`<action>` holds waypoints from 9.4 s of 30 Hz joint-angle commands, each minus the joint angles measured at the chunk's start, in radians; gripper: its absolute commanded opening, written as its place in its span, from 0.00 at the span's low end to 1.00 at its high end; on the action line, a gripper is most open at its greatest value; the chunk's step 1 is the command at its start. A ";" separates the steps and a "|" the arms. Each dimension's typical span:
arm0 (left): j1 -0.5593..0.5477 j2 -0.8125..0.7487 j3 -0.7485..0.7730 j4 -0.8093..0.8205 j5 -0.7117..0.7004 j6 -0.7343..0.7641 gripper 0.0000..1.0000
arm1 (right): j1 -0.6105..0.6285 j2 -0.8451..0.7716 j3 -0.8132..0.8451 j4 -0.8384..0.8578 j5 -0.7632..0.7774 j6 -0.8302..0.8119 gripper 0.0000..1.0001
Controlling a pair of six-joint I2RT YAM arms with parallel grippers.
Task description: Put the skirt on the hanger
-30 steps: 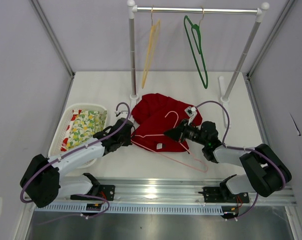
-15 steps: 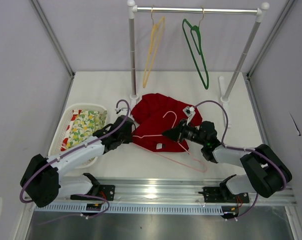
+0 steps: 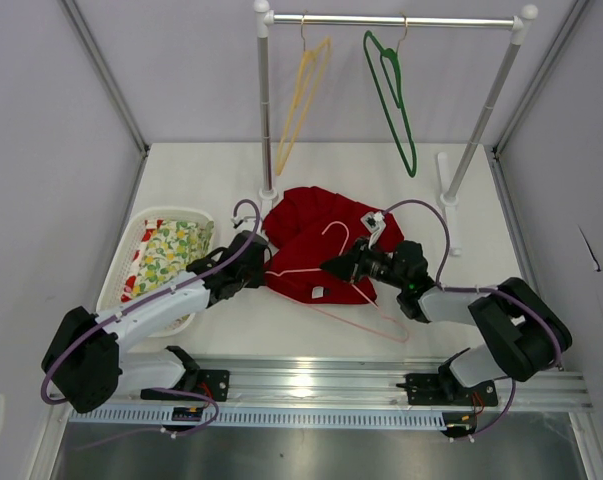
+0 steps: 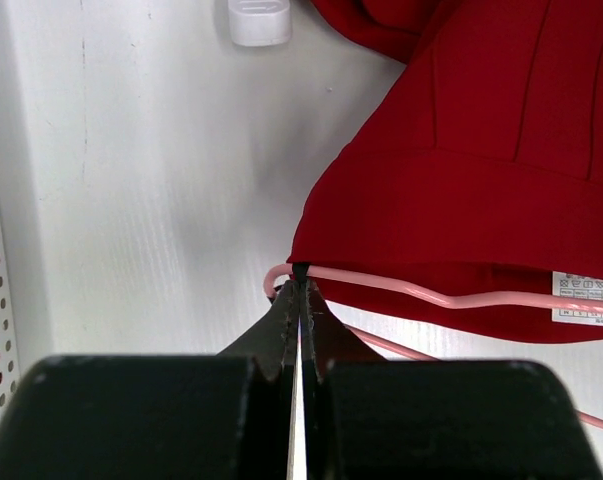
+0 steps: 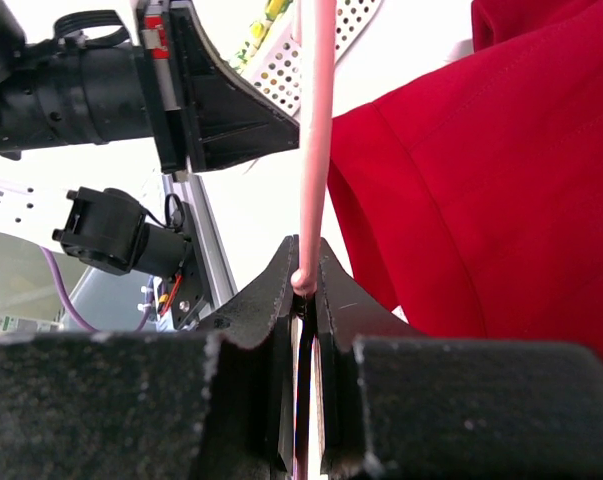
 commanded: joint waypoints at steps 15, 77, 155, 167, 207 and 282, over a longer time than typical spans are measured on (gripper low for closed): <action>0.008 -0.014 0.003 0.035 0.042 0.004 0.00 | 0.009 0.083 0.065 0.176 0.059 0.057 0.00; 0.002 -0.138 0.001 -0.011 0.008 0.005 0.42 | 0.015 0.106 0.051 0.252 0.069 0.109 0.00; 0.059 -0.040 -0.078 0.238 0.149 -0.050 0.00 | 0.065 0.258 0.186 0.235 0.055 0.060 0.00; 0.059 -0.253 0.006 0.058 0.173 0.037 0.18 | 0.071 0.227 0.172 0.207 0.012 0.040 0.00; 0.145 0.098 0.181 0.228 1.048 0.346 0.66 | -0.009 0.200 0.129 0.371 -0.221 0.213 0.00; 0.113 0.158 0.076 0.443 1.154 0.254 0.00 | -0.037 -0.032 0.347 -0.354 0.049 -0.177 0.12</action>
